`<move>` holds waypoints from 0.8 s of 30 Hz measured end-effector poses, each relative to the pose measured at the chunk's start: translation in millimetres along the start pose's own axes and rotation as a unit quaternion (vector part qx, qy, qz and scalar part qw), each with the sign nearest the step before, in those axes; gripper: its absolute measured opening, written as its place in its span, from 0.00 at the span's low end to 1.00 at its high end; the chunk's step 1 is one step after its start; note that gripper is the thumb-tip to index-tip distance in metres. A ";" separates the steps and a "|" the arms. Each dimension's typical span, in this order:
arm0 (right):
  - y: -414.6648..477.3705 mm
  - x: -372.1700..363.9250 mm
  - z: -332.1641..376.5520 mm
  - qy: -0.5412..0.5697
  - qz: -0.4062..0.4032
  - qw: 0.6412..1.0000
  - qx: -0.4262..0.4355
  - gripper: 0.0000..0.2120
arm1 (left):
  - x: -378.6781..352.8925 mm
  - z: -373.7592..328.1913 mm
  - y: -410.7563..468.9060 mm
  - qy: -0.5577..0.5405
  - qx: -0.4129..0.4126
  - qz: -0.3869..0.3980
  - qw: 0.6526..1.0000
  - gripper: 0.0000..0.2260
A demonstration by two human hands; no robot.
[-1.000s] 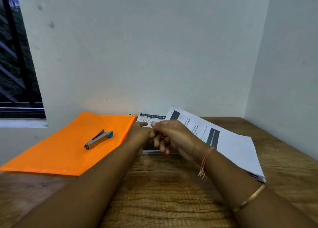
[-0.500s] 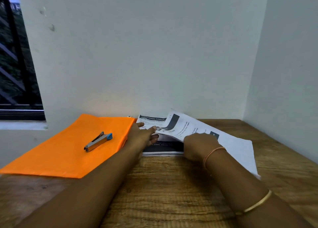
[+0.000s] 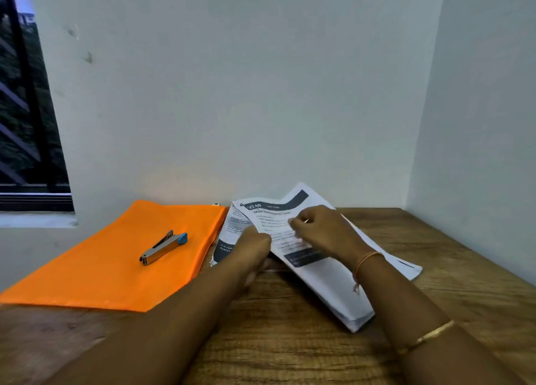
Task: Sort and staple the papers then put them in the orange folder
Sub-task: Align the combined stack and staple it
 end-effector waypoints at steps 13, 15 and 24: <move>-5.2 16.3 -53.9 0.198 -0.064 0.967 -0.146 0.11 | 47.6 -28.1 -2.1 -0.059 -0.104 -0.142 0.983 0.11; -4.6 12.8 -56.1 0.236 -0.073 0.953 -0.176 0.13 | 51.3 -27.0 1.2 -0.087 -0.073 -0.134 0.984 0.08; 1.9 -4.3 -65.7 0.276 -0.170 0.919 -0.224 0.11 | 51.5 -16.9 10.2 0.201 0.006 -0.181 0.963 0.24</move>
Point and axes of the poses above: each hand's wrist, its own y-axis towards the middle knuckle, its own x-axis out of the back of the hand, z = x × y, the point moved 3 cm from there along y, towards the middle knuckle, and after that the axes turned 13 degrees about x, right-handed, at the moved point
